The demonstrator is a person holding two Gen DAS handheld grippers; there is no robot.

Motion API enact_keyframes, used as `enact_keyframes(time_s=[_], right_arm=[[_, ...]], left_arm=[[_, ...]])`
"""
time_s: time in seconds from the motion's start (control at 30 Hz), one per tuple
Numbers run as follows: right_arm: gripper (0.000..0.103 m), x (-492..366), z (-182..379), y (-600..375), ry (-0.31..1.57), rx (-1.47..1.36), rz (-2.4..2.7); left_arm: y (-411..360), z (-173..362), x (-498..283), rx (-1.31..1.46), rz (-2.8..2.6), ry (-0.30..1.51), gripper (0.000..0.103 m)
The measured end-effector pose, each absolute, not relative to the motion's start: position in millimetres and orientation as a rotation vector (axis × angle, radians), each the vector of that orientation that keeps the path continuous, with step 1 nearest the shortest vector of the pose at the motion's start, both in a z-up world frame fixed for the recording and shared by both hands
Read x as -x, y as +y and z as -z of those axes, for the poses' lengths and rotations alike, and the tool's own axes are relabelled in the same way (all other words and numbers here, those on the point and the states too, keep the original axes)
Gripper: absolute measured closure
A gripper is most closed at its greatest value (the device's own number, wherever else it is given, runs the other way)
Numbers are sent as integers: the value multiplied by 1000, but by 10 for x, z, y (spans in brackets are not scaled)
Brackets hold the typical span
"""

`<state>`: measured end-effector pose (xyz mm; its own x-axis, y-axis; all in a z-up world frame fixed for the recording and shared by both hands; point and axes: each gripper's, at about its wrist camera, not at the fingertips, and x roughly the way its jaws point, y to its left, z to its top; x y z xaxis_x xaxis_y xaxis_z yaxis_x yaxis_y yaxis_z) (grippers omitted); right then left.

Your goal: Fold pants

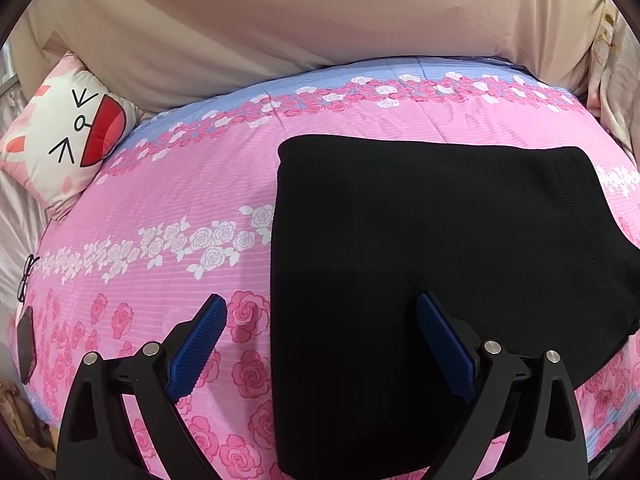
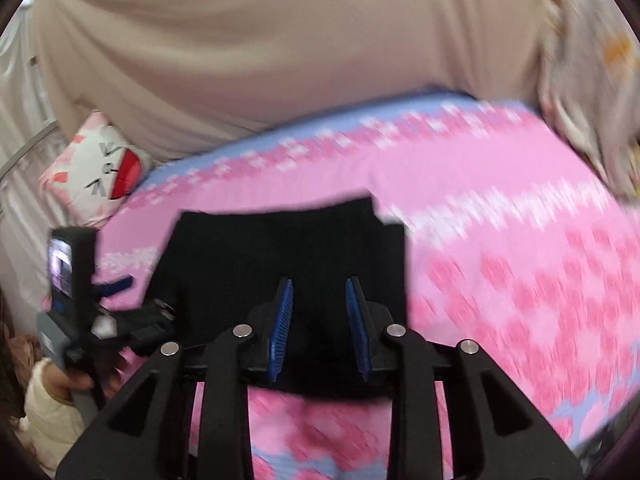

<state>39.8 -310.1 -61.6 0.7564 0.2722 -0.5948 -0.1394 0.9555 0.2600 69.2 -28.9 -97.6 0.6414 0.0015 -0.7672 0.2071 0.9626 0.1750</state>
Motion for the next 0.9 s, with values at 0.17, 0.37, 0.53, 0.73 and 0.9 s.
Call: enact_keyframes(time_s=[0.17,0.37,0.53,0.73,0.9], right_arm=[[73,-1108,588,-2552,681,-99,-305],[83,-2008,1279,-2702,897,-112,-216],[94,-1608,1105,-3299,816,-298,-103],[91,-931,1216,-3113,854,-115,-176],[85,-621,1105,-3403,782,-195,-55]], left_arm=[[-283,986,-684,-263,112,864,8],[-275,1010,-697,-266,120,864,5],[-244,1032,-725,-243,137,875,5],[-235,1038,-730,-233,146,874,5],[-231,1036,-742,-228,149,880,5]])
